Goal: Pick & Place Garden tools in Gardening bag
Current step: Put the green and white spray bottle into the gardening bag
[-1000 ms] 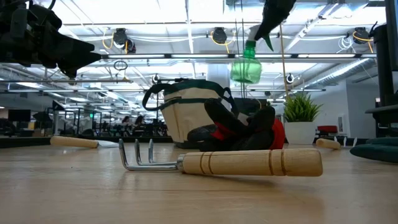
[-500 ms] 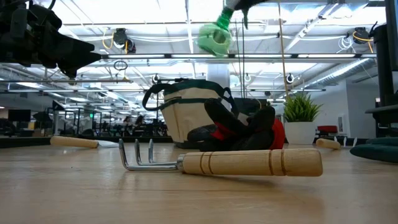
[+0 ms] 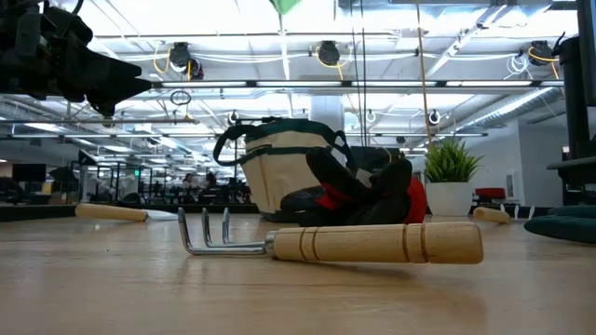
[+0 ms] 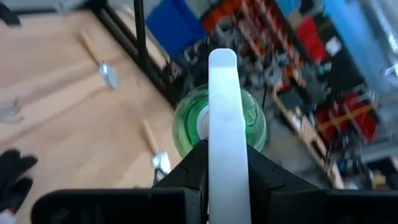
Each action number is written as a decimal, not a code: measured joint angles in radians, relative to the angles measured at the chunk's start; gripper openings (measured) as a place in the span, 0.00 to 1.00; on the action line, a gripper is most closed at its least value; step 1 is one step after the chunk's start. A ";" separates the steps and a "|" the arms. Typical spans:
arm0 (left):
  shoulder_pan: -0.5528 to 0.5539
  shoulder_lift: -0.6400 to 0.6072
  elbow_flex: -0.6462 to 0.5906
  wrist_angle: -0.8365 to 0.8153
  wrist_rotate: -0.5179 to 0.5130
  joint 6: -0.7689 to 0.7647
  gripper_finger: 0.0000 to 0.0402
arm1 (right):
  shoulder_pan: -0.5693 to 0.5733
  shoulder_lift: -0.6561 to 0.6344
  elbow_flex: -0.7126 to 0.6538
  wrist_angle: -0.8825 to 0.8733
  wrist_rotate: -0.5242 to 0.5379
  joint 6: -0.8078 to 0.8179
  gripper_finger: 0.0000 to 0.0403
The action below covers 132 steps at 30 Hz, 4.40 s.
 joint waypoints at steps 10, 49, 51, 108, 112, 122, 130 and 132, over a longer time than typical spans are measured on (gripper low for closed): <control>0.000 0.000 0.000 0.000 0.000 0.000 0.50 | 0.067 0.000 0.000 0.129 -0.212 -0.031 0.11; 0.000 0.000 0.000 0.000 0.000 -0.027 0.50 | 0.072 0.000 -0.001 0.463 -0.186 0.846 0.11; 0.000 0.000 0.000 0.000 0.000 -0.027 0.50 | 0.072 0.000 -0.001 0.477 -0.186 0.893 0.11; 0.000 0.000 0.000 0.000 0.001 -0.039 0.50 | -0.157 -0.003 0.000 -0.648 0.434 1.578 0.10; 0.000 0.000 0.000 0.000 0.001 -0.038 0.50 | -0.157 0.001 0.000 -0.703 0.323 1.584 0.10; 0.000 0.000 0.000 0.000 0.000 -0.037 0.50 | -0.156 0.001 0.000 -0.859 0.124 1.496 0.10; 0.000 0.000 0.000 0.001 0.000 -0.035 0.50 | -0.155 0.002 0.000 -0.872 0.041 1.243 0.10; 0.000 0.000 0.000 0.001 0.000 -0.035 0.50 | -0.155 0.002 0.000 -0.851 0.016 1.151 0.10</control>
